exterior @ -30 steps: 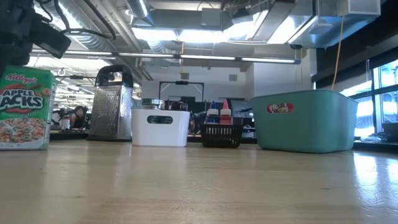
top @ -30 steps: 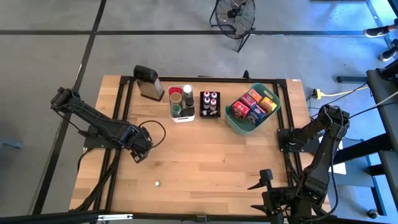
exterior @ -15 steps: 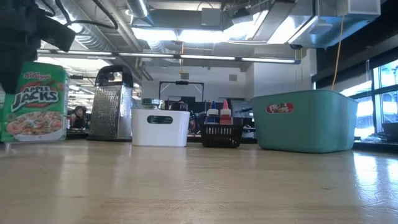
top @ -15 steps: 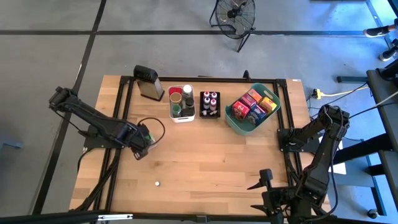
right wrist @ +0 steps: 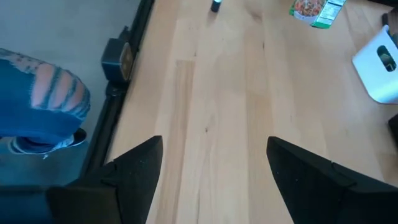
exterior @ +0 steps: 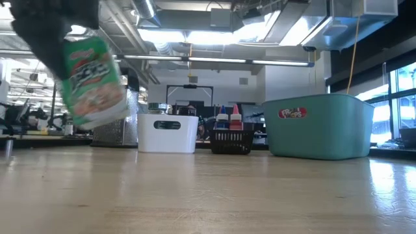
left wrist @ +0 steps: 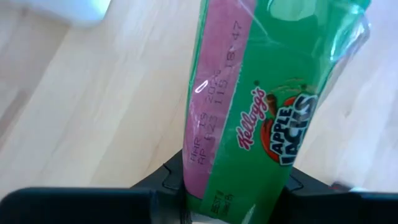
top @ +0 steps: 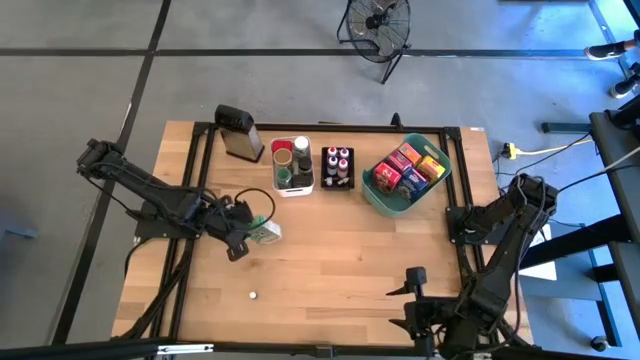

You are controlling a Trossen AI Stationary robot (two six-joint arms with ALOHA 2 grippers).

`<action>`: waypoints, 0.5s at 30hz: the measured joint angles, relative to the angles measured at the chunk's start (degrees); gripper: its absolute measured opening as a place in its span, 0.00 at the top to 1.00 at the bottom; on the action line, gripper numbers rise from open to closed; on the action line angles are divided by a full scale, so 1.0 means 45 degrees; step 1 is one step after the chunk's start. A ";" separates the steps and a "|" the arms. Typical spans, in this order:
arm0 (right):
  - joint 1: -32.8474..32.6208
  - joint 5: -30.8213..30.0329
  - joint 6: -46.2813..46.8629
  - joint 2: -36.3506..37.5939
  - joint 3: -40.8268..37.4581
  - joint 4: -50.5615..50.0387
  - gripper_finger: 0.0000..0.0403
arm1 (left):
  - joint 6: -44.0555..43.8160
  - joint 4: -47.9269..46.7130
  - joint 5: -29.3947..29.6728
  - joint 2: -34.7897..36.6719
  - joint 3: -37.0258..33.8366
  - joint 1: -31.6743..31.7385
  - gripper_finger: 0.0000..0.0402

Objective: Pick & Place Kitchen Items
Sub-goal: Put the green cereal box into the green bin

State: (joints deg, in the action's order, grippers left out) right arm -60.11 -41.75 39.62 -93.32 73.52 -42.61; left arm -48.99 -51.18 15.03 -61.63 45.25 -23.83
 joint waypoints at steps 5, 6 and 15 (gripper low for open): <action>0.0398 0.0499 0.0000 -0.0115 0.0000 0.0346 0.28 | 0.1222 0.1293 0.0364 0.0000 0.0000 0.0000 0.73; 0.0500 0.0789 0.0000 -0.0120 0.0000 0.0491 0.28 | 0.1417 0.1558 0.0394 -0.0017 0.0000 0.0000 0.73; 0.1238 0.1836 0.0005 -0.0217 0.0000 0.0845 0.27 | 0.3968 0.4959 0.0232 -0.0674 0.0000 0.0066 0.73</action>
State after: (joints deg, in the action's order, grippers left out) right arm -54.54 -33.49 39.64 -94.30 73.52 -38.80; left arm -31.13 -28.87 16.07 -64.66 45.25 -23.54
